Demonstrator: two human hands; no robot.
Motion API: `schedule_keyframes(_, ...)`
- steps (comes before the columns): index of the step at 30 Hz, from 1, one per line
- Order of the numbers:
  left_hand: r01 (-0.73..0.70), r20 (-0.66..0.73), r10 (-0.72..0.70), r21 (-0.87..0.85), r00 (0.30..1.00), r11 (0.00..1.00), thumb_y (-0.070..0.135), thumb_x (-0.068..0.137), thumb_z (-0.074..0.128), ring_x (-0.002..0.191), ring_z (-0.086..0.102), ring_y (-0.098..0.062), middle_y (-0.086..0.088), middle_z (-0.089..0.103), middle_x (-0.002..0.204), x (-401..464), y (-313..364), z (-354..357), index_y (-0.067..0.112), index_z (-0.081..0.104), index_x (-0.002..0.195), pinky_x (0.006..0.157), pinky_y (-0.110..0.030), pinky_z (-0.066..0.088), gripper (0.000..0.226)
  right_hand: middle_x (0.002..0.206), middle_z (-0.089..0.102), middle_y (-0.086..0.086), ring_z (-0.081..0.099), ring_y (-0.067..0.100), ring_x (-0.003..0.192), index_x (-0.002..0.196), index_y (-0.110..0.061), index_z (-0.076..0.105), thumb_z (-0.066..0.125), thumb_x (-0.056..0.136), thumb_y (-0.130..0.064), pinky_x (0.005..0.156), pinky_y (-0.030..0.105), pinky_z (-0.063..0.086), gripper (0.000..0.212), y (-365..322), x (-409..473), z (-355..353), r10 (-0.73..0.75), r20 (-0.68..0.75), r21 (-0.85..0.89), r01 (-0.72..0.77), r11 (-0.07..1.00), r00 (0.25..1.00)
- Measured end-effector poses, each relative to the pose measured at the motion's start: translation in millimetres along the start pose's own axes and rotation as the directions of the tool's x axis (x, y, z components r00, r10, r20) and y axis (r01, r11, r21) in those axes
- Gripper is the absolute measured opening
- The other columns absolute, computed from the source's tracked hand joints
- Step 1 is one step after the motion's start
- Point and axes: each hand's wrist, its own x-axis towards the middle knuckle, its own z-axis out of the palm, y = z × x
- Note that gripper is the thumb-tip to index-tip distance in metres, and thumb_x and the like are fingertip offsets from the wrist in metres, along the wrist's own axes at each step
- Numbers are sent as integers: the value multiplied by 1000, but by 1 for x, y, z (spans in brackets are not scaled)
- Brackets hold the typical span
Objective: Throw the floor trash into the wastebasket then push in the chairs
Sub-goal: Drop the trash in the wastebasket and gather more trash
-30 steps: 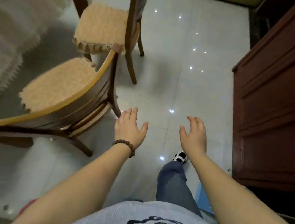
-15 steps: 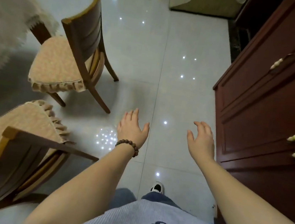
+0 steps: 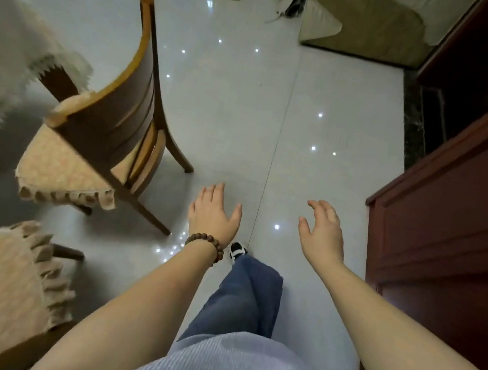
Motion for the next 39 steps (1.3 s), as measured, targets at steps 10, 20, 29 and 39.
schedule_keyframes(10, 98, -65, -100, -43, 993, 994, 48, 94, 41, 145, 16, -23, -4, 26, 156, 253, 49, -66, 17, 22, 150, 117, -43, 16, 67, 146, 36, 8, 30, 22, 135, 132, -16, 47, 50, 93, -23, 110, 40, 29, 40, -100, 275, -14, -75, 48, -61, 78, 995, 996)
schedule_keyframes(20, 245, -105, -252, -81, 962, 966, 48, 93, 43, 145, 15, -23, -5, 25, 156, 431, 55, -91, 17, 22, 149, 117, -42, 15, 67, 146, 36, 9, 32, 25, 134, 133, -16, 47, 50, 93, -22, 110, 40, 30, 40, -168, 480, 30, -184, 152, -45, 192, 980, 971)
schedule_keyframes(29, 473, -160, -495, -159, 854, 867, 47, 93, 44, 144, 19, -25, -7, 28, 155, 640, 73, -104, 16, 25, 149, 116, -43, 18, 66, 144, 39, 12, 33, 26, 133, 131, -13, 49, 52, 92, -21, 109, 41, 30, 40, -248, 739, 66, -353, 307, -42, 383, 923, 884)
schedule_keyframes(39, 696, -223, -754, -290, 618, 657, 49, 93, 45, 141, 25, -26, -6, 31, 153, 767, 60, -146, 19, 27, 147, 115, -47, 23, 66, 144, 39, 14, 34, 28, 134, 130, -12, 50, 53, 92, -21, 109, 39, 30, 40, -367, 904, 127, -525, 507, 9, 604, 797, 684)
